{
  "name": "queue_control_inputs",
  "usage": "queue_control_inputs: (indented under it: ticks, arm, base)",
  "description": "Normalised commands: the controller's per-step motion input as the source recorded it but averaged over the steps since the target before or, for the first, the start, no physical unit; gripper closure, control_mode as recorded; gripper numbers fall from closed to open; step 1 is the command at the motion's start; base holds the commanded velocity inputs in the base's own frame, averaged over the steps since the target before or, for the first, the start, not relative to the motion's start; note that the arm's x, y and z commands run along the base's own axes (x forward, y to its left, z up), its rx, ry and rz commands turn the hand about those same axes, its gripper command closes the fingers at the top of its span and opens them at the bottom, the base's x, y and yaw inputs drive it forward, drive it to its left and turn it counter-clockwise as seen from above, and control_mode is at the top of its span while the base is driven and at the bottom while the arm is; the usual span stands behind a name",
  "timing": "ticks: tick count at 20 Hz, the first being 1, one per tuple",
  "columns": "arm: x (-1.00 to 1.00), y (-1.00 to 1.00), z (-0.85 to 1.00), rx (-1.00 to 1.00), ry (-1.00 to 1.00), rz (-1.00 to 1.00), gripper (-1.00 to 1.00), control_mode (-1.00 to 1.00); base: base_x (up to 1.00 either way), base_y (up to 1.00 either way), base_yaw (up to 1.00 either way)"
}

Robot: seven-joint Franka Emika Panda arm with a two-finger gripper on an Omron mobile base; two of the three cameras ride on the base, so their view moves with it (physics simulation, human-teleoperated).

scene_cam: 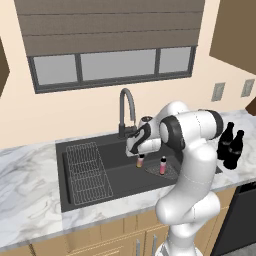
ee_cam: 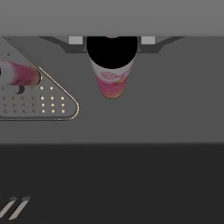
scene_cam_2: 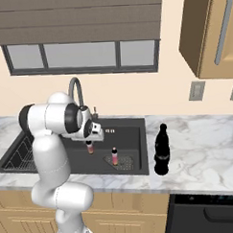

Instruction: Place the large bottle from the dining counter next to the other large bottle outside the sink, and place the small bottle from the dining counter next to the other small bottle inside the sink.

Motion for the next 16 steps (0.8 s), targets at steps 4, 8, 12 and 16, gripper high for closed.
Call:
queue_control_inputs:
  ticks: [4, 8, 12, 16]
  arm:
    - [0.00, 0.00, -0.23, 0.00, 0.00, 0.00, 1.00, -1.00]
    - [0.00, 0.00, -0.14, 0.00, 0.00, 0.00, 1.00, -1.00]
    - [0.00, 0.02, -0.20, 0.00, 0.00, 0.00, 1.00, -1.00]
    - [0.00, 0.03, -0.29, 0.00, 0.00, 0.00, 1.00, -1.00]
  base:
    - [0.00, 0.00, 0.00]
    - [0.00, 0.00, 0.00]
    - [0.00, 0.00, 0.00]
    - [0.00, 0.00, 0.00]
